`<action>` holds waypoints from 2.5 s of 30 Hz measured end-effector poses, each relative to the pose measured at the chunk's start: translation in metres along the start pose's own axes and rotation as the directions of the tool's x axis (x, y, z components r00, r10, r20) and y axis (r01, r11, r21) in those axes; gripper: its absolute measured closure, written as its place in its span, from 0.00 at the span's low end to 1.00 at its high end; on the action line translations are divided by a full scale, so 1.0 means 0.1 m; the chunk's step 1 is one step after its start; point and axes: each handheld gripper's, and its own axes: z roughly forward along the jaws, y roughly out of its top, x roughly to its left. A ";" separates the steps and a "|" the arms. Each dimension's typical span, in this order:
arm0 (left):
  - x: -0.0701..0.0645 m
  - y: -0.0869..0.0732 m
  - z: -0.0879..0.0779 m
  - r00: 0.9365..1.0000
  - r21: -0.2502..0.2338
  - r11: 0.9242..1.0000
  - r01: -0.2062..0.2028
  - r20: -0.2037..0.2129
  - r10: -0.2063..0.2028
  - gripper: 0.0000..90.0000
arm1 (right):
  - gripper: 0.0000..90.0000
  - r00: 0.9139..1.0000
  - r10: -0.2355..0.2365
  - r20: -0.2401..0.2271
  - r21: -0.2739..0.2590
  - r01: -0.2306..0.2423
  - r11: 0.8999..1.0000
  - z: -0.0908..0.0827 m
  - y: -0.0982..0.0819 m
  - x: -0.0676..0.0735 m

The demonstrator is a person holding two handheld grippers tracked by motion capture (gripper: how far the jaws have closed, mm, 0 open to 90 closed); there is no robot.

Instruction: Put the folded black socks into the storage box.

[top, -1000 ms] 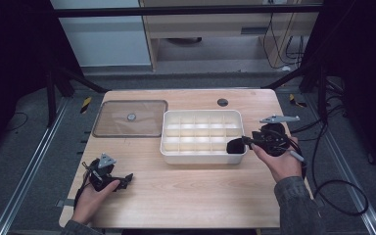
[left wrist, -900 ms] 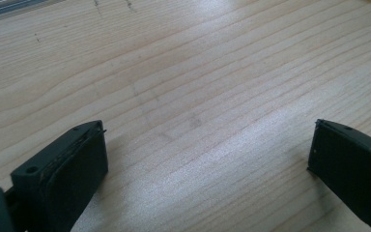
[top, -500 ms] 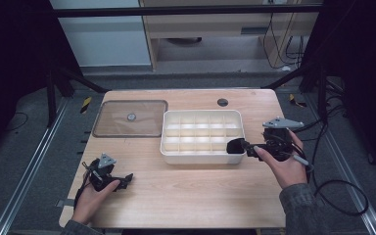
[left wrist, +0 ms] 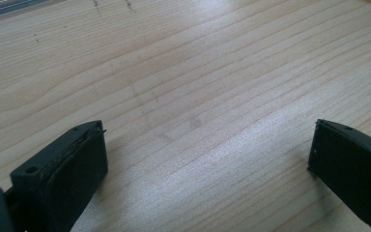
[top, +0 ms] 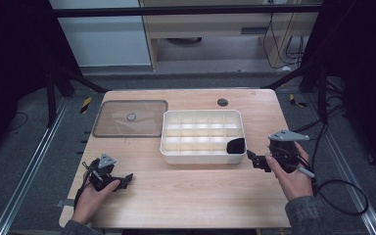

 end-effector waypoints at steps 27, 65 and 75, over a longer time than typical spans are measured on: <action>0.00 0.00 0.00 1.000 0.000 1.000 0.000 0.000 0.000 0.00 | 0.10 0.998 -0.064 0.029 0.010 0.064 0.998 0.13 -0.56 -0.09; 0.00 0.00 0.00 1.000 0.000 1.000 -0.003 -0.001 0.003 0.00 | 0.08 0.999 -0.007 -0.034 0.084 0.010 0.996 0.66 -1.02 0.18; 0.00 0.00 0.00 1.000 0.000 1.000 -0.004 -0.001 0.004 0.00 | 0.08 1.000 0.001 -0.003 0.099 -0.001 0.995 0.73 -1.01 0.17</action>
